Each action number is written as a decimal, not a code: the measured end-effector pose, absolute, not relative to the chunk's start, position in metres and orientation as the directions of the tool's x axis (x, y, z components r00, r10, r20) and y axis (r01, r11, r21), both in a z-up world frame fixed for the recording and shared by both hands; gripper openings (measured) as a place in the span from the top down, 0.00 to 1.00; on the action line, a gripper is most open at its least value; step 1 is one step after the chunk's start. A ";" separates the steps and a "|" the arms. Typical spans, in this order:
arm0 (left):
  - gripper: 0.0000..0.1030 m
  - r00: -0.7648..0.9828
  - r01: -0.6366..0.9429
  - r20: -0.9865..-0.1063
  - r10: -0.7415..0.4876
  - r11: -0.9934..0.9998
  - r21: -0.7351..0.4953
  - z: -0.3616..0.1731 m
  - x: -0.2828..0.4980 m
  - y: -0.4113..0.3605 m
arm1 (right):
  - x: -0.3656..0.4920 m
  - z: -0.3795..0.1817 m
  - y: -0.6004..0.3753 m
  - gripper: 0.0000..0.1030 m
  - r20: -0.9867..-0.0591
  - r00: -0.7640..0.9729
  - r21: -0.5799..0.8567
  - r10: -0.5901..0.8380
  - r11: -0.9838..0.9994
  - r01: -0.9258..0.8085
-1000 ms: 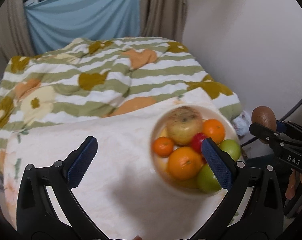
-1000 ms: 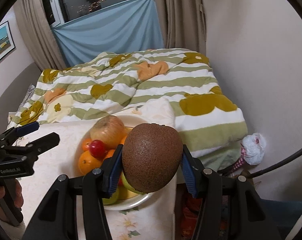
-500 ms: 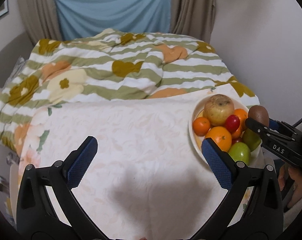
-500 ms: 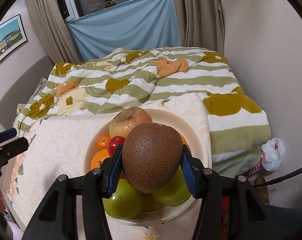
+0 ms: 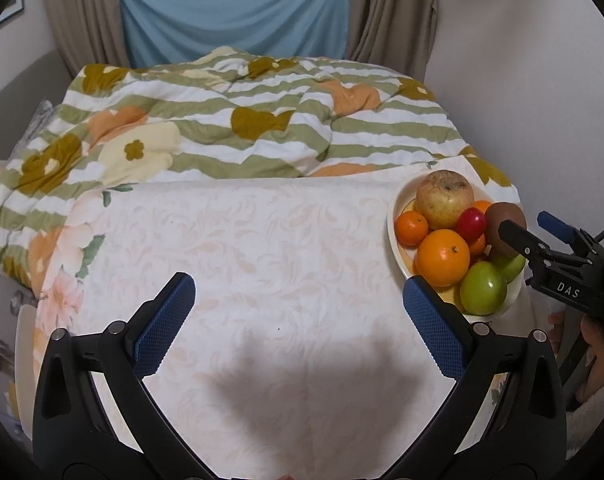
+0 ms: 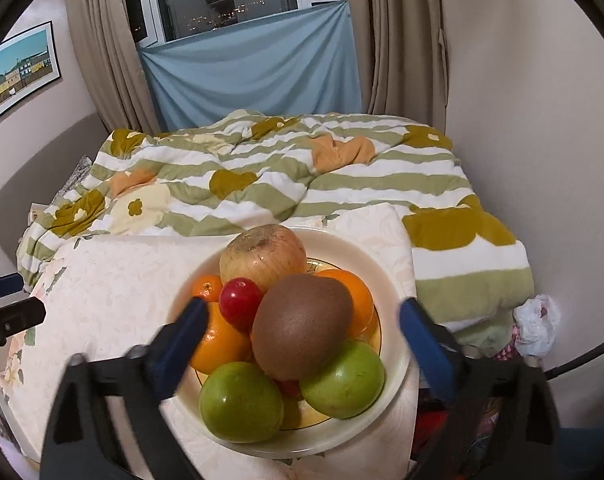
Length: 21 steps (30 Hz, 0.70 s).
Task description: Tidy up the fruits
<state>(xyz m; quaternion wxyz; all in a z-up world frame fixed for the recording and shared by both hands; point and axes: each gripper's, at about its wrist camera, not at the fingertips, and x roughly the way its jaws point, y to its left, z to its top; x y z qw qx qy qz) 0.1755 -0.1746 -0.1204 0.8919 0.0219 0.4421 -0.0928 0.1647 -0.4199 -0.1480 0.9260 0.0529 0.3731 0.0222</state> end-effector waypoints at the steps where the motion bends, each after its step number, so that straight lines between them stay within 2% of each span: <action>1: 0.00 0.593 0.186 -0.792 -0.147 0.982 -0.043 -0.120 0.175 -0.173 | 0.164 -0.148 -0.419 0.00 -0.689 0.721 0.105 0.072 0.994 0.001; 6: 0.00 0.599 0.185 -0.786 -0.152 0.981 -0.048 -0.114 0.173 -0.164 | 0.160 -0.141 -0.412 0.00 -0.688 0.724 0.078 0.053 0.997 0.002; 12: 0.00 0.631 0.198 -0.760 -0.156 0.980 -0.037 -0.085 0.161 -0.147 | 0.139 -0.104 -0.394 0.00 -0.660 0.751 0.044 0.022 0.999 0.009; 21: 0.00 0.700 0.218 -0.699 -0.150 0.976 0.008 -0.029 0.122 -0.109 | 0.095 -0.041 -0.354 0.00 -0.654 0.756 0.086 -0.008 0.993 0.085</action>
